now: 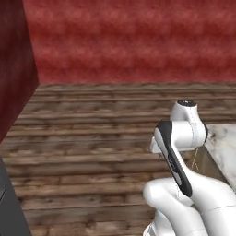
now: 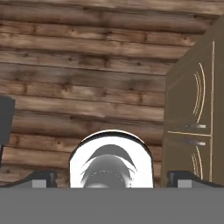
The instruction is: Place the cold items (lemon and mango) from the fridge in one tupperware on the dining counter. Place the warm items (kebab skewer and hot dog) in the stove area in another tupperware.
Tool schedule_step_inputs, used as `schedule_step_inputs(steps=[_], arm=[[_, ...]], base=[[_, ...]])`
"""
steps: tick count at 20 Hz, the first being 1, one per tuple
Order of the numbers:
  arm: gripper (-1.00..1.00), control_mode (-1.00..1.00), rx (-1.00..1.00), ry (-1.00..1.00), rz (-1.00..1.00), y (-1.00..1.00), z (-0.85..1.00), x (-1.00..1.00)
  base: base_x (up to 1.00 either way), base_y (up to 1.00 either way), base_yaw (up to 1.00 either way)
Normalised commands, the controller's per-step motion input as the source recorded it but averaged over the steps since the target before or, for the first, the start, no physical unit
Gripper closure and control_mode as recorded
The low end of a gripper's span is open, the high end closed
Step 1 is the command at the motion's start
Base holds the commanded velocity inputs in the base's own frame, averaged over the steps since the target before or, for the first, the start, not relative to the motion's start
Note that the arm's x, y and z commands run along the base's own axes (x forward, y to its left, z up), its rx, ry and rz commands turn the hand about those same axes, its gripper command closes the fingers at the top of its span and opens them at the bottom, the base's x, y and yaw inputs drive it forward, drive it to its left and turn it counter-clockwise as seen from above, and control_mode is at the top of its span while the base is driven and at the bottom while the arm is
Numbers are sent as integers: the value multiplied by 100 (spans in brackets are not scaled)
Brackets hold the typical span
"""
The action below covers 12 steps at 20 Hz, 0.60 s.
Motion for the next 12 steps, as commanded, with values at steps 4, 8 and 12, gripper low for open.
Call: schedule_step_inputs(steps=[4,8,12], arm=[[-100,100,0,0,0,0,0,0],[-100,100,0,0,0,0,0,0],[-100,100,0,0,0,0,0,0]], base=[[100,39,30],[91,24,52],[83,0,67]])
